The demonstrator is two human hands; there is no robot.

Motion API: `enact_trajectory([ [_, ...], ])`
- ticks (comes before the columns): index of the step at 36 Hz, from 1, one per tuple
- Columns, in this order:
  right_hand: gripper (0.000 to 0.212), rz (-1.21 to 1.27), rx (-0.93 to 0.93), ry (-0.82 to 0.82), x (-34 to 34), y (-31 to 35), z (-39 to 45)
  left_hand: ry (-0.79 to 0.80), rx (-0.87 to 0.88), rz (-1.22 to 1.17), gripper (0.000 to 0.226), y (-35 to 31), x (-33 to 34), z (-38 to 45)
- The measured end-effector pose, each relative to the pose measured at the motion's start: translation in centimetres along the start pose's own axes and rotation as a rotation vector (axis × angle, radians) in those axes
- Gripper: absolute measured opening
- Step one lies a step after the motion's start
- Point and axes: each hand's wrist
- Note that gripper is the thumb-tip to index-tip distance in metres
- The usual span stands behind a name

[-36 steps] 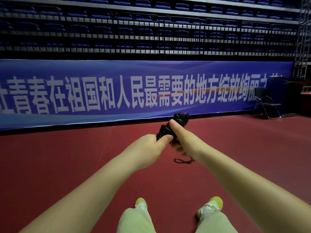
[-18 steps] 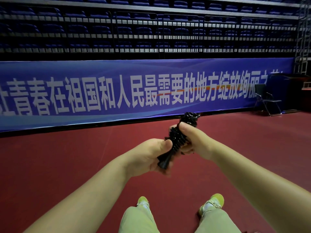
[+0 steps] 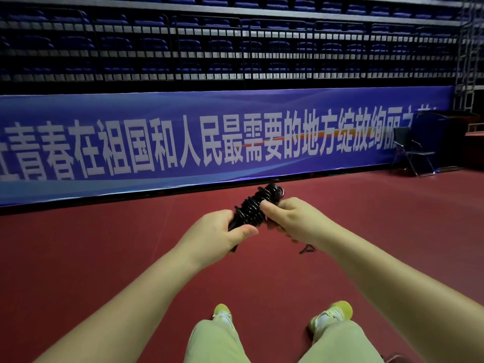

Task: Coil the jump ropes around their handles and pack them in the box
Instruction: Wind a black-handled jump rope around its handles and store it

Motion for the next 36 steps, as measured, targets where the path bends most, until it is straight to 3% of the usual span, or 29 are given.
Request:
enact_trajectory([
  [4, 0.059, 0.072, -0.025, -0.023, 0.2, 0.2, -0.3, -0.042, -0.01, 0.036, 0.034, -0.4, -0.3, 0.1],
  [9, 0.047, 0.256, 0.003, -0.006, 0.7, 0.2, -0.6, -0.177, -0.021, 0.33, 0.044, -1.1, -0.4, 0.2],
  [11, 0.045, 0.244, -0.022, -0.033, 0.8, 0.2, -0.7, -0.165, -0.021, 0.267, 0.042, -1.2, -0.2, 0.2],
  [14, 0.044, 0.262, -0.132, -0.021, 0.7, 0.3, -1.2, 0.016, 0.019, -0.207, 0.039, -1.0, -0.1, 0.3],
  [17, 0.037, 0.21, -0.228, 0.041, 0.4, 0.6, -1.8, 0.501, 0.113, -0.877, 0.077, 0.0, -0.4, 0.0],
  [19, 0.033, 0.173, -0.224, 0.107, 0.1, 0.9, -2.0, 0.677, 0.143, -1.04, 0.094, 0.5, -0.6, -0.3],
  [23, 0.03, 0.151, -0.135, 0.267, -1.4, 2.1, -2.4, 0.565, 0.145, -0.986, 0.095, 0.5, -0.6, -0.3],
  [26, 0.063, 0.147, -0.073, 0.396, -2.7, 2.0, -2.2, 0.446, 0.126, -0.874, 0.094, -0.1, -0.7, -0.4],
  [28, 0.073, 0.149, -0.035, 0.429, -3.0, 1.6, -2.1, 0.353, 0.114, -0.764, 0.086, -0.9, -0.9, -0.6],
  [31, 0.079, 0.146, 0.01, 0.362, -3.2, 1.6, -2.1, 0.219, 0.103, -0.605, 0.051, -1.7, -0.9, -0.7],
  [34, 0.063, 0.073, 0.021, 0.265, -2.9, 2.0, -2.2, 0.151, 0.084, -0.524, 0.02, -1.8, -0.9, -0.5],
  [36, 0.055, 0.03, 0.02, 0.218, -2.7, 2.2, -2.3, 0.149, 0.068, -0.482, 0.013, -1.9, -1.0, -0.4],
])
Point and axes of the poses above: each hand's wrist, its own z-axis towards the middle knuckle, its own x-axis out of the palm, y = z × x, and after that the axes turned 15 degrees about z, right-handed
